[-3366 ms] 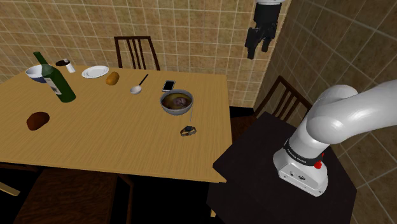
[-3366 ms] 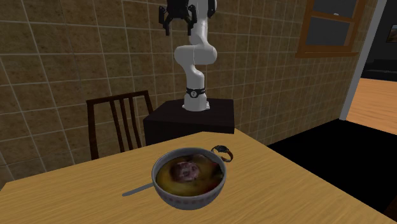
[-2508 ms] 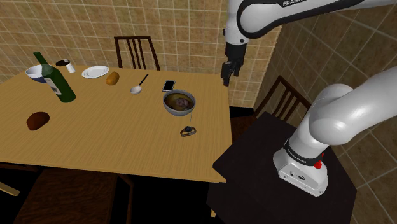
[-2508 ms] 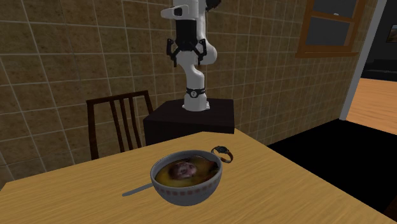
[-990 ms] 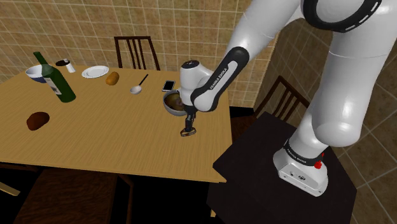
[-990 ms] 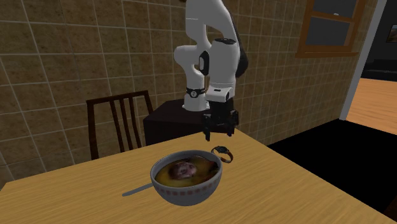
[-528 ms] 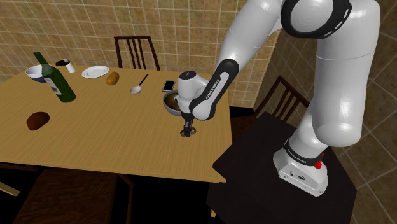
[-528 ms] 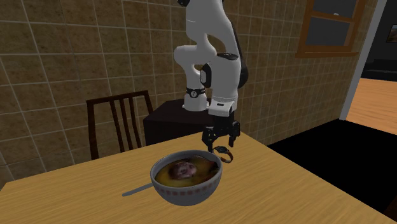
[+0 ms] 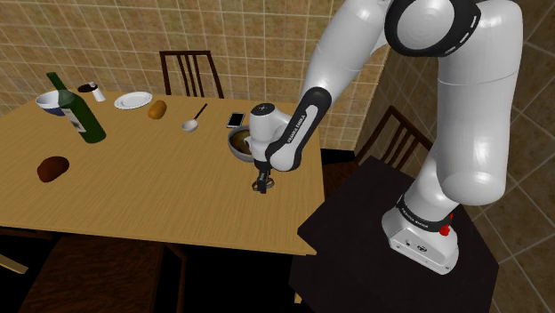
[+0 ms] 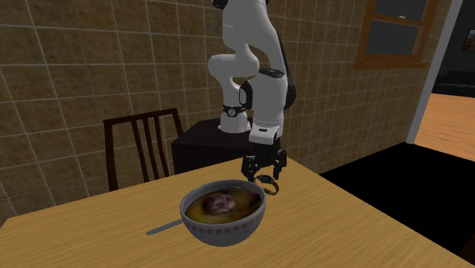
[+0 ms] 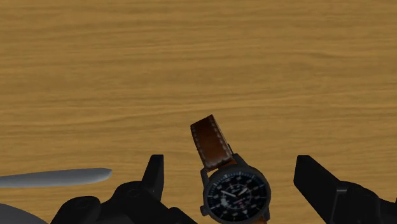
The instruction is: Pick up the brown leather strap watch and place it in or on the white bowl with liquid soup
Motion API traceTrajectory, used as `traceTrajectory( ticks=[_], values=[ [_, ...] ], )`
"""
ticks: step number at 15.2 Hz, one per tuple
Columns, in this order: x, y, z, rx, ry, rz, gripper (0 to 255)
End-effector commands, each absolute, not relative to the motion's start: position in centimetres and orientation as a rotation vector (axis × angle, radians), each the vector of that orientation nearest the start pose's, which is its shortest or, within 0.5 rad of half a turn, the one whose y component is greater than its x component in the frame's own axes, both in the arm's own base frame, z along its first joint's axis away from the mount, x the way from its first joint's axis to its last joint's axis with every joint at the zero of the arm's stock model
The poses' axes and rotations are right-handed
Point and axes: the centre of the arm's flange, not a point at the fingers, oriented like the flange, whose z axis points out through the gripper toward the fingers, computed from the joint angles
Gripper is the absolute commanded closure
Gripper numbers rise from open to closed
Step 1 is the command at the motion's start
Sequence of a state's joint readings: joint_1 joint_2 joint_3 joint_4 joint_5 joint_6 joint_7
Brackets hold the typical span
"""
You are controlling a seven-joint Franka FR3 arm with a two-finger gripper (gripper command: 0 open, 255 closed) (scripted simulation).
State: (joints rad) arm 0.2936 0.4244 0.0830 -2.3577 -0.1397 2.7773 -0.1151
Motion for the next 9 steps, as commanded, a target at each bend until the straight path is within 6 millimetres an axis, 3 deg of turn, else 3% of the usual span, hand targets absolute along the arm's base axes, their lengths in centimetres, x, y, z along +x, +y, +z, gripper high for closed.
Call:
traceTrajectory(
  ticks=[1, 2, 9],
  values=[
    [46.64, 19.38, 14.99, -3.009, -0.956, -0.001, 0],
    [46.64, 19.38, 14.99, -3.009, -0.956, -0.001, 255],
    [46.65, 19.38, 15.0, -3.009, -0.956, -0.001, 255]
  ],
)
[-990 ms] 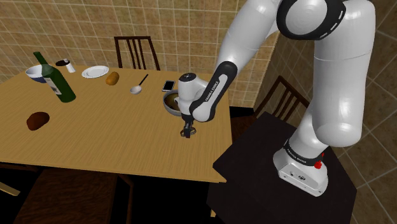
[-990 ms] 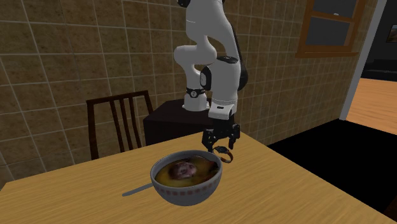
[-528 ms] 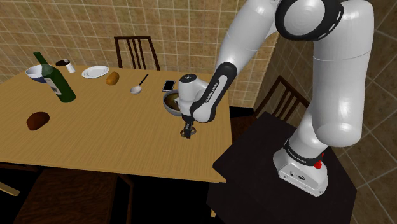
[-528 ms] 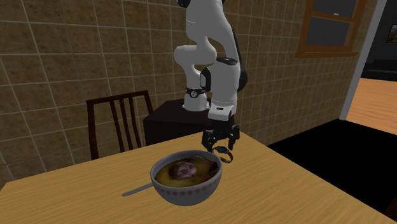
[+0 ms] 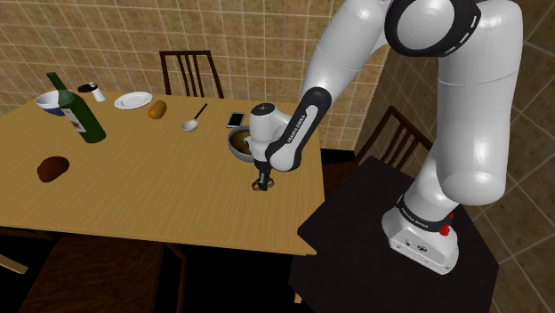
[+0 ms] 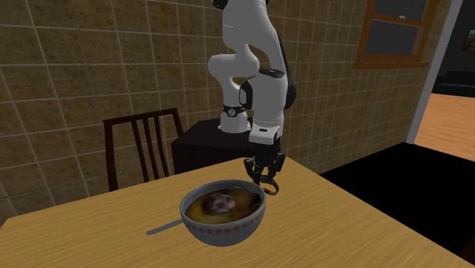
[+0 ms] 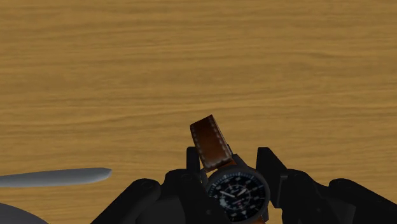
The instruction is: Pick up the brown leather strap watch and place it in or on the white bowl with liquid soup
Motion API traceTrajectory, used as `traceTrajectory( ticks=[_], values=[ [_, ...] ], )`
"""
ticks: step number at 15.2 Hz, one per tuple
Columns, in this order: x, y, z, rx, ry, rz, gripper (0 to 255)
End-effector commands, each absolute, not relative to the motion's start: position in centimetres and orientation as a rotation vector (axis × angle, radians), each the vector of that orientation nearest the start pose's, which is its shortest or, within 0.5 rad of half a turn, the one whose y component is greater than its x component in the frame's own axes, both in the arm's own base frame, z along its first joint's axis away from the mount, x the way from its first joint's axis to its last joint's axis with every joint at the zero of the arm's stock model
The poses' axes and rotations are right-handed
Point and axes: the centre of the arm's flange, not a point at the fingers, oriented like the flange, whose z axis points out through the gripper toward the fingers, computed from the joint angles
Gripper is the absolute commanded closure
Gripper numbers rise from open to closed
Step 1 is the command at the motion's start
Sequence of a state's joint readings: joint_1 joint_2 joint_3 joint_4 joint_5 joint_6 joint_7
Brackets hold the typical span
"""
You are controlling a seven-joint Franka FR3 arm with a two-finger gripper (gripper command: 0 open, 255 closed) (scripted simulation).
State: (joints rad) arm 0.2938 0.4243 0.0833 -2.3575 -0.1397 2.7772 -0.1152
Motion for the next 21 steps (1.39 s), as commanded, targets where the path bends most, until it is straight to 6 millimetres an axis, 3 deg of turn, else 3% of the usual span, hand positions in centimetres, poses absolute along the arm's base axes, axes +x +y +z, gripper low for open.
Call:
traceTrajectory(
  ticks=[1, 21],
  values=[
    [46.6, 19.4, 15.0, -3.009, -0.956, -0.001, 255],
    [46.6, 19.4, 25.0, -3.009, -0.956, -0.001, 255]
  ],
)
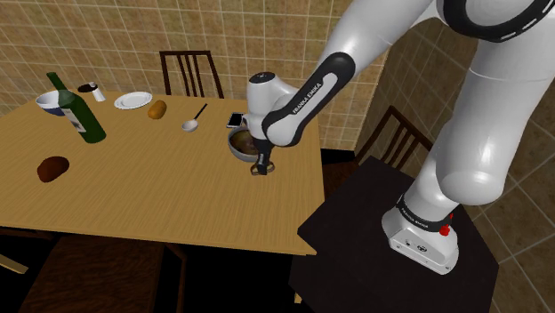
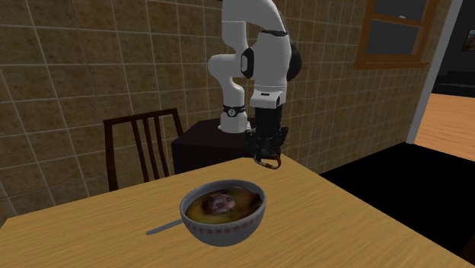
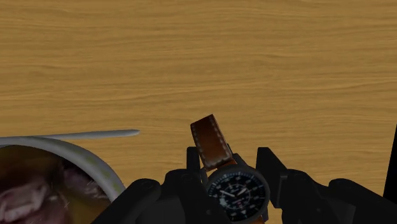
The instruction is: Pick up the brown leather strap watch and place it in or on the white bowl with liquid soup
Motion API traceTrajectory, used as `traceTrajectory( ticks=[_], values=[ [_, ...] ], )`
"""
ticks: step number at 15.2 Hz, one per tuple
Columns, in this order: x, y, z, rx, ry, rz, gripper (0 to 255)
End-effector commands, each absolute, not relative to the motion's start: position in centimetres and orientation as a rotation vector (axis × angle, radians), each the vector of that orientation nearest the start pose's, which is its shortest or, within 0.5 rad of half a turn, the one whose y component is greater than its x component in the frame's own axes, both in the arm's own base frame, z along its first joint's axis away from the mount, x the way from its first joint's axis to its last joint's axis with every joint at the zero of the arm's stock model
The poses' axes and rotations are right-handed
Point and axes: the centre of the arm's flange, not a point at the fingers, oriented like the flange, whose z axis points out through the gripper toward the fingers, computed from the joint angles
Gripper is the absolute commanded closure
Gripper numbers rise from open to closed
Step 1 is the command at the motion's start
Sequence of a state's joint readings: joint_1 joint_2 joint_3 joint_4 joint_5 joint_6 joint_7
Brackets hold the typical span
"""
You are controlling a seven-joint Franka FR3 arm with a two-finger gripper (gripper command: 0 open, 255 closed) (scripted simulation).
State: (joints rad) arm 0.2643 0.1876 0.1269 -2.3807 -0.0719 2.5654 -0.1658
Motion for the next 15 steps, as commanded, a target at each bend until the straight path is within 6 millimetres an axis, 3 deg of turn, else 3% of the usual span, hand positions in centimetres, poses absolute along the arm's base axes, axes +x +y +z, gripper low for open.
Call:
traceTrajectory(
  ticks=[1, 14, 15],
  values=[
    [46.6, 19.4, 25.5, -3.009, -0.956, -0.001, 255],
    [46.6, 19.4, 32.0, -3.009, -0.956, -0.001, 255],
    [47.9, 18.9, 32.0, -3.009, -0.956, -0.001, 255]
  ],
)
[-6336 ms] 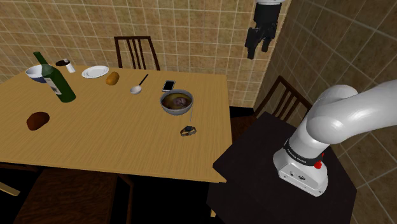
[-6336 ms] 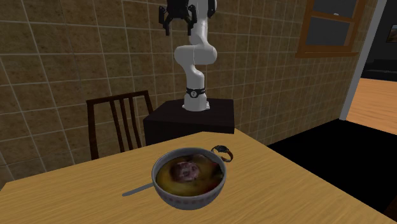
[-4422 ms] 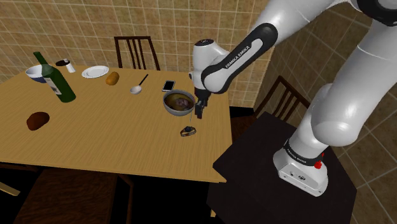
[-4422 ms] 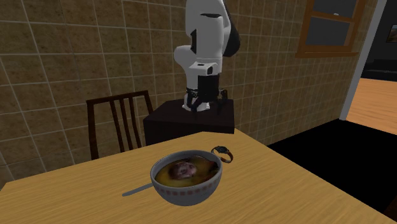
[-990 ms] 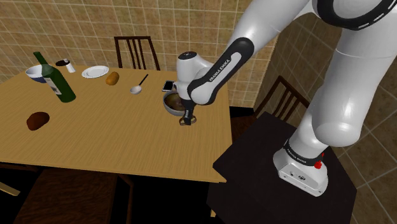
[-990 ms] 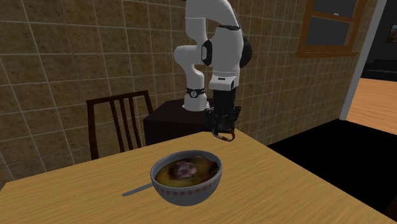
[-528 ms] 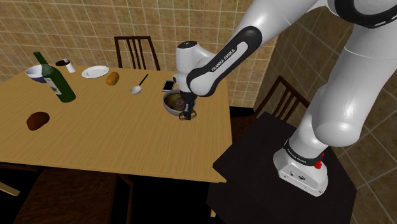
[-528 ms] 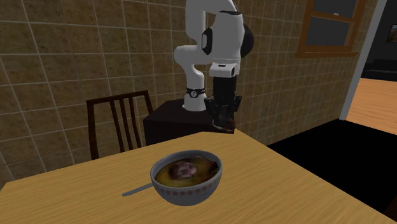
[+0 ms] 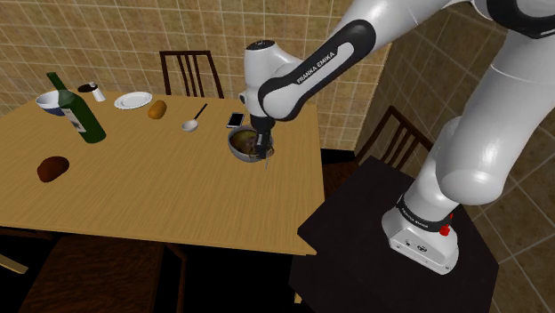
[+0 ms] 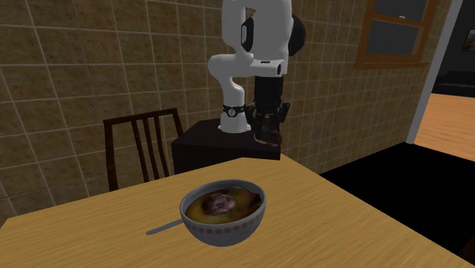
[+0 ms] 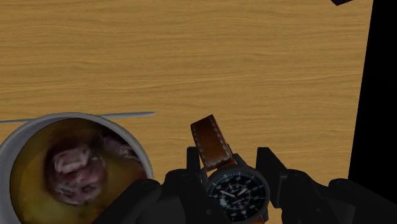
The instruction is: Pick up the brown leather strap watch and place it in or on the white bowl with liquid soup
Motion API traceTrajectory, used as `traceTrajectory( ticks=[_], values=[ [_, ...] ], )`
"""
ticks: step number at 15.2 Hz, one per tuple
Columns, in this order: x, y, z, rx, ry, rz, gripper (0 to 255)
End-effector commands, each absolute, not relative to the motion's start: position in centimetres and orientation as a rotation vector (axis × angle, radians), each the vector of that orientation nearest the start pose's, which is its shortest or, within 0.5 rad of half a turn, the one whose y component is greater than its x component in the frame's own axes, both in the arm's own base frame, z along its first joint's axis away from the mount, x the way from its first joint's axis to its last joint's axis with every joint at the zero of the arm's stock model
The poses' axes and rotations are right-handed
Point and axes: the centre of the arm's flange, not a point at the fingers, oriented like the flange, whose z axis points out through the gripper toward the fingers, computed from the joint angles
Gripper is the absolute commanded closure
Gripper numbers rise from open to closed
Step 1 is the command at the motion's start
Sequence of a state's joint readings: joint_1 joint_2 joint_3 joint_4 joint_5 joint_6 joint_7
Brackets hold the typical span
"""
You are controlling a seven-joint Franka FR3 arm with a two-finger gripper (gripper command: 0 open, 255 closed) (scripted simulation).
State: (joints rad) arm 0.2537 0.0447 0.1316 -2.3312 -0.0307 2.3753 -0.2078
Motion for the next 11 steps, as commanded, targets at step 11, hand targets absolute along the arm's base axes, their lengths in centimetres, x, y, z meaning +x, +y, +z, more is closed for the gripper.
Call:
traceTrajectory(
  ticks=[11],
  values=[
    [61.2, 13.1, 32.6, -3.009, -0.956, -0.001, 255]
  ],
)
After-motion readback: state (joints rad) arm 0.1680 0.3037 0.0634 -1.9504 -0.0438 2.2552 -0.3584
